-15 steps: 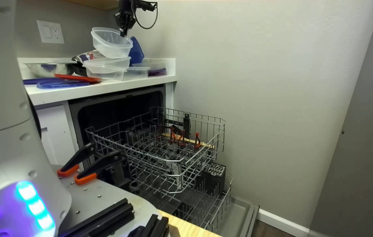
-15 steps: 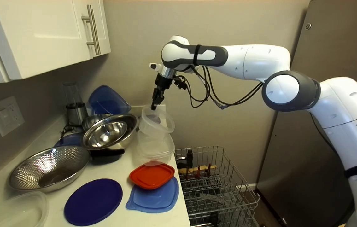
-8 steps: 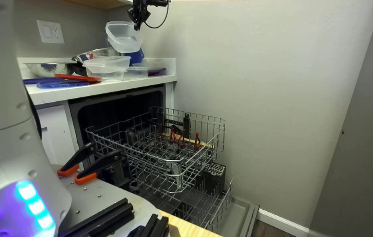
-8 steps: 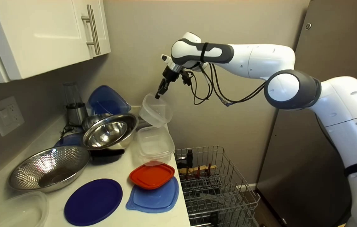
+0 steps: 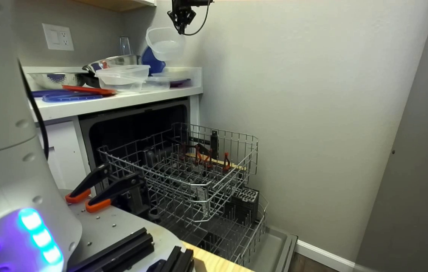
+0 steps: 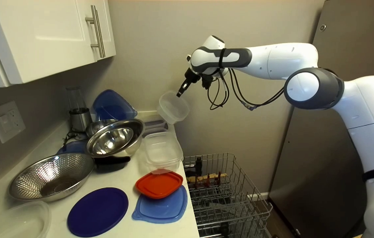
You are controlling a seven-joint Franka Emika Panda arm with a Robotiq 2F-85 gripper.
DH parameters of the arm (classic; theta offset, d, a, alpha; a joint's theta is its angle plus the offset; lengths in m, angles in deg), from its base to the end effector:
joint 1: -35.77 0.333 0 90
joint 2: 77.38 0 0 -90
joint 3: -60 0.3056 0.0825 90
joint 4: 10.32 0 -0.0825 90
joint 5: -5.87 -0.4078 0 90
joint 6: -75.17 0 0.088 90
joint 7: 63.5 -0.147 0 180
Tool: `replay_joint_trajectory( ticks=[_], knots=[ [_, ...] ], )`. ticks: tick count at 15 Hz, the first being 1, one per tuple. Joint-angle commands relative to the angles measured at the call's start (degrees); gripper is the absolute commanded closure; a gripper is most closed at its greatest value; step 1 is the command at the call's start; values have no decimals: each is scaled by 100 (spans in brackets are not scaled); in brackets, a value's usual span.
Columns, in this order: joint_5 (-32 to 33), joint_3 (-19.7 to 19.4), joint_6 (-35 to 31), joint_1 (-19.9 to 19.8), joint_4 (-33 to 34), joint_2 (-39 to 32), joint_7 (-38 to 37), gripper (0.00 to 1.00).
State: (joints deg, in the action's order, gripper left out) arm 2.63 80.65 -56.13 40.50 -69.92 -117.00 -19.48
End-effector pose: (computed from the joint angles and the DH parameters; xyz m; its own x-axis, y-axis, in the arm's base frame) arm 0.7791 0.2653 0.4777 0.3652 0.7295 0.5784 0.8202 -0.5460 0.1707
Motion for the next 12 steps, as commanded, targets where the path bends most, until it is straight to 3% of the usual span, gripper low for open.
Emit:
replay_joint_trajectory(
  ticks=[1,5,12],
  knots=[
    [-70,-250,-296,-255,-1169,540,-588,96],
    [-136,-310,-220,-367,-1676,517,-899,96],
    [-178,-420,-116,-168,-1978,445,-1176,96]
  ],
)
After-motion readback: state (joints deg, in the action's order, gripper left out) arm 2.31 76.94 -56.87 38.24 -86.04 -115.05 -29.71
